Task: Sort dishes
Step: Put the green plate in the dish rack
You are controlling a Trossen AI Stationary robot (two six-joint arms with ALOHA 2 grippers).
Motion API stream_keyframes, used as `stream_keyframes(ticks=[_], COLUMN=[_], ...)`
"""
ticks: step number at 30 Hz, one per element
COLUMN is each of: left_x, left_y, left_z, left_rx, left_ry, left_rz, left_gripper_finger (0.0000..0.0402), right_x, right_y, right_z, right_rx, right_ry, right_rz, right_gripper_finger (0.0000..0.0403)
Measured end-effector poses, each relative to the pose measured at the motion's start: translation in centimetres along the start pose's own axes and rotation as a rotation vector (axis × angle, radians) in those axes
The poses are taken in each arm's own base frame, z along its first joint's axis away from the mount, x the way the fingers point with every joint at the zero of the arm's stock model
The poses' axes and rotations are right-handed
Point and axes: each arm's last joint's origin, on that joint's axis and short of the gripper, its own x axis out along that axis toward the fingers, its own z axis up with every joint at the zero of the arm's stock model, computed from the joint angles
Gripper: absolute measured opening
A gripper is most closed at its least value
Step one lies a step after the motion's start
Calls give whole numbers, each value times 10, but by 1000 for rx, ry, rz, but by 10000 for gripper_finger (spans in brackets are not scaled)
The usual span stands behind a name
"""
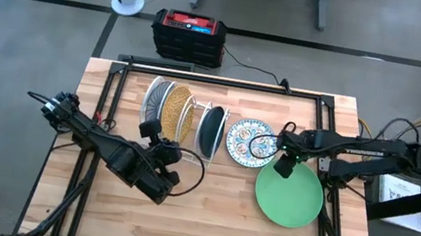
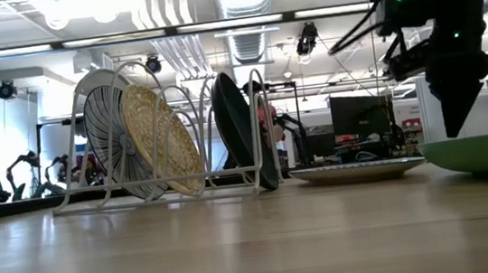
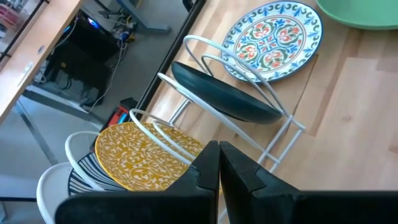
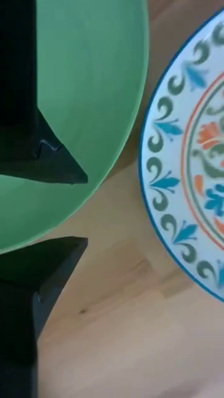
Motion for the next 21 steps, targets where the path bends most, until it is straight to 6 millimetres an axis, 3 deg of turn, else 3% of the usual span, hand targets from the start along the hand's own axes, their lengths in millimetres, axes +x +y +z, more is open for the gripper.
stream_keyframes(ticks=[7, 21], left_x=[-1, -1], left_y=[-1, -2], left_z=[0, 0], left_rx=[-4, -9], left_ry=[-5, -8], left_rz=[-5, -9], left_gripper_finger=[0, 0], right_x=[12, 19], right_y=[5, 11], right_z=[9, 15], right_rx=[-73, -129], right_ry=[80, 151], right_rz=[-26, 47], right_gripper_finger=[167, 159])
